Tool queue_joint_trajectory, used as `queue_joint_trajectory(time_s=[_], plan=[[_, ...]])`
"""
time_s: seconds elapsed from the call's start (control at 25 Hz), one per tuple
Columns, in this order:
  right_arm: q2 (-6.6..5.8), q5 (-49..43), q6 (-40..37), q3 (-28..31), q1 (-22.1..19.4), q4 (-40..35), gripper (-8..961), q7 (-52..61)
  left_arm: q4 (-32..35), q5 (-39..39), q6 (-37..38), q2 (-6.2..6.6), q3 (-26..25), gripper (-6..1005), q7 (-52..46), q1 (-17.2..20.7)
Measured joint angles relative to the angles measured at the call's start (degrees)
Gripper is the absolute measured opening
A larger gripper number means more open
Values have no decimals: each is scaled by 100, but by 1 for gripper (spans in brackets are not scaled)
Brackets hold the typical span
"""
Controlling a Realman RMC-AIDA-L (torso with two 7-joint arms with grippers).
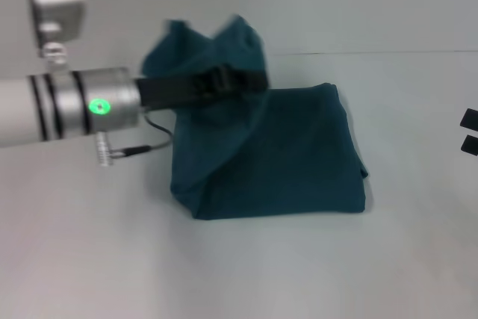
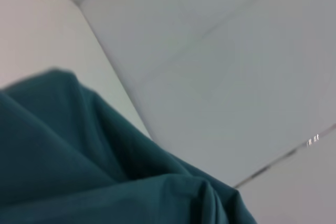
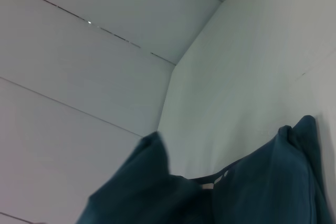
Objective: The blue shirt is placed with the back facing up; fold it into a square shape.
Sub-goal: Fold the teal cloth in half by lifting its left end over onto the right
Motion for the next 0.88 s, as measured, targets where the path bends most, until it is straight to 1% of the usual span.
queue_joint_trajectory(time_s=[0.16,0.36,0.4,0.44,0.48,0.6,0.8,0.88], plan=[[4,0,13,-9,0,0,892,0,-287,-298,-383,-7,675,7,70,-139],[45,-102,86,-20,-2,4,892,0,-447,-944,-929,-25,1596,7,200,-199],[45,-102,86,-20,-2,4,892,0,-447,-944,-929,-25,1596,7,200,-199],[47,-123,97,-20,4,3,892,0,-459,-1127,-1058,-25,1810,7,246,-202],[49,-144,110,-20,12,6,892,0,-501,-1457,-1316,-27,2237,7,359,-209],[50,-158,130,-18,21,13,891,0,-543,-1630,-1557,-31,2597,8,457,-224],[58,-159,143,-17,27,17,891,0,-674,-1715,-2180,-38,3426,15,534,-364],[59,-159,147,-17,27,18,891,0,-670,-1781,-2168,-46,3652,29,547,-395]])
